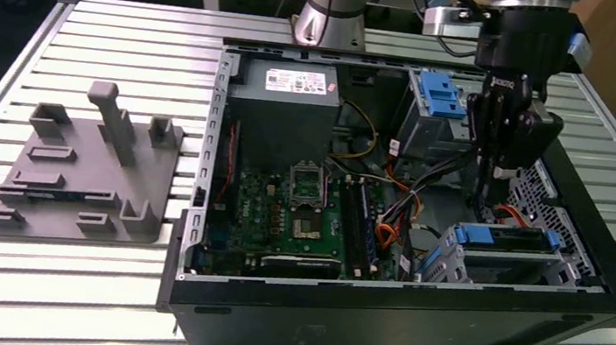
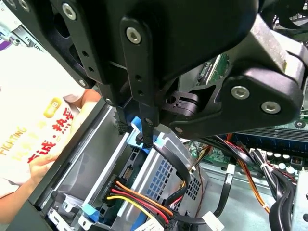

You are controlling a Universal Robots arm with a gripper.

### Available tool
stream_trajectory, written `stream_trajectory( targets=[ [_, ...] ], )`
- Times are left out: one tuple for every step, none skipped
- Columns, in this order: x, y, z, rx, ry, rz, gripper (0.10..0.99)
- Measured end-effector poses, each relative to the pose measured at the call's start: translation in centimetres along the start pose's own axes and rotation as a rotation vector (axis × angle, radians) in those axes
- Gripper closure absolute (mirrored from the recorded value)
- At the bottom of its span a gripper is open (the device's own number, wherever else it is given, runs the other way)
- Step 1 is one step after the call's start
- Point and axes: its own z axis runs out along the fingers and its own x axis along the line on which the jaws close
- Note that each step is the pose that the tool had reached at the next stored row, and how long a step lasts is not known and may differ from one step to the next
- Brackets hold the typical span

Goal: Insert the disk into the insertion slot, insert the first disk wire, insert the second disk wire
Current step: 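Insert the second disk wire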

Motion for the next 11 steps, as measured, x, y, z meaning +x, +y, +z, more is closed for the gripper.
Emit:
stream_trajectory(
  targets=[
    [-0.01, 0.00, -0.01, 0.000, 0.0002, 0.000, 0.820],
    [-0.03, 0.01, -0.01, 0.001, 0.0002, 0.001, 0.820],
    [-0.03, 0.04, -0.01, 0.001, 0.0003, 0.001, 0.820],
    [-0.04, 0.06, 0.00, 0.001, 0.0002, 0.001, 0.820],
    [-0.05, 0.06, 0.01, 0.001, 0.0003, 0.001, 0.820],
    [-0.06, 0.07, 0.02, 0.001, 0.0003, 0.001, 0.820],
    [-0.07, 0.07, 0.04, 0.001, 0.0003, 0.001, 0.820],
    [-0.08, 0.07, 0.05, 0.001, 0.0003, 0.001, 0.820],
    [-0.08, 0.08, 0.06, 0.001, 0.0003, 0.002, 0.820],
    [-0.09, 0.08, 0.07, 0.000, 0.0006, 0.004, 0.820],
    [-0.10, 0.08, 0.09, -0.002, 0.0006, 0.006, 0.820]
  ],
)
